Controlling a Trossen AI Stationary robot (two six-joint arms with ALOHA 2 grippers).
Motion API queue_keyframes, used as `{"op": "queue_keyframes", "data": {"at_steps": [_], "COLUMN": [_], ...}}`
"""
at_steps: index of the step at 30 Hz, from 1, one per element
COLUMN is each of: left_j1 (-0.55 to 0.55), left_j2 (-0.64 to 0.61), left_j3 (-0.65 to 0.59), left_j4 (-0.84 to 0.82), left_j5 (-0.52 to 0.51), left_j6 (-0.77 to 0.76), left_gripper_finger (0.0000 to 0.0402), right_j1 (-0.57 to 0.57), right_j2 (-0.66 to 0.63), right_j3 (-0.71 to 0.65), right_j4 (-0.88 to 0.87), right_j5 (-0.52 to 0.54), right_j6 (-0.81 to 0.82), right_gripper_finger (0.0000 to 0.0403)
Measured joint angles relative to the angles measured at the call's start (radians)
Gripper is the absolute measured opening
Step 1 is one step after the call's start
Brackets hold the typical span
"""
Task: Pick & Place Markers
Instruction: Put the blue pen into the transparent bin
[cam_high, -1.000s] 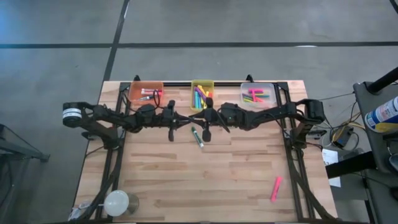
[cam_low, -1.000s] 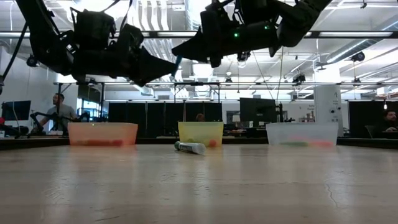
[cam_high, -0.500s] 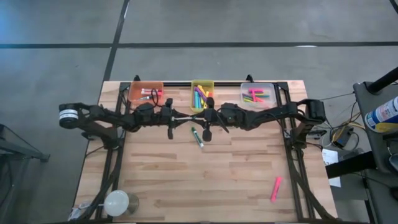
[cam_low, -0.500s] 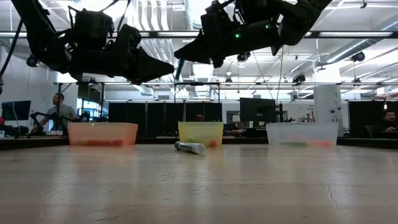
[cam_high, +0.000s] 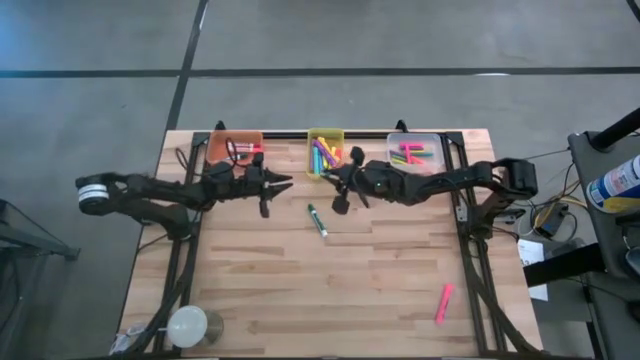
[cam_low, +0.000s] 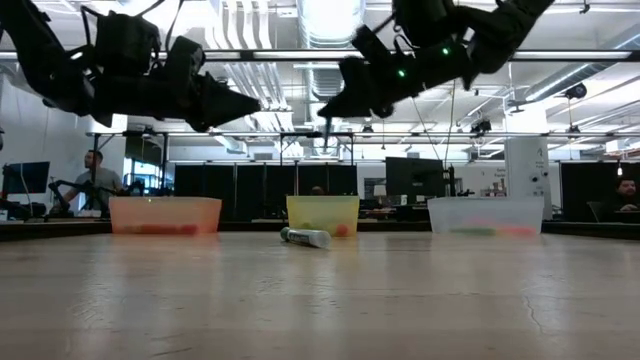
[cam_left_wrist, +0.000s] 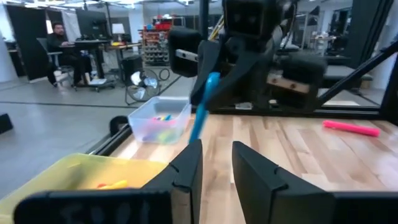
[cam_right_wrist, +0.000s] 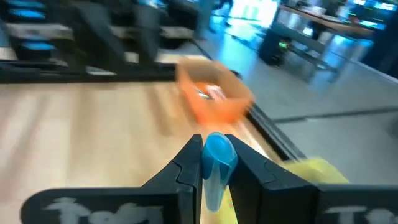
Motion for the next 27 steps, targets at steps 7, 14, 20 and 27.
{"op": "queue_keyframes", "data": {"at_steps": [7, 14, 20, 27], "left_j1": [0.017, 0.018, 0.018, 0.018], "left_j2": [-0.053, -0.055, -0.055, -0.054], "left_j3": [-0.008, -0.008, -0.008, -0.008], "left_j4": [-0.05, -0.051, -0.059, -0.062], "left_j5": [-0.02, -0.027, -0.029, -0.029], "left_j6": [0.0, 0.01, 0.02, 0.02], "left_gripper_finger": [0.0083, 0.0083, 0.0083, 0.0083], "right_j1": [-0.091, -0.172, -0.207, -0.267], "right_j2": [-0.094, -0.201, -0.248, -0.233], "right_j3": [-0.165, -0.332, -0.415, -0.451], "right_j4": [-0.001, 0.0, 0.001, 0.001], "right_j5": [0.198, 0.432, 0.584, 0.628], "right_j6": [0.039, 0.082, 0.103, 0.164], "right_gripper_finger": [0.005, 0.005, 0.005, 0.005]}}
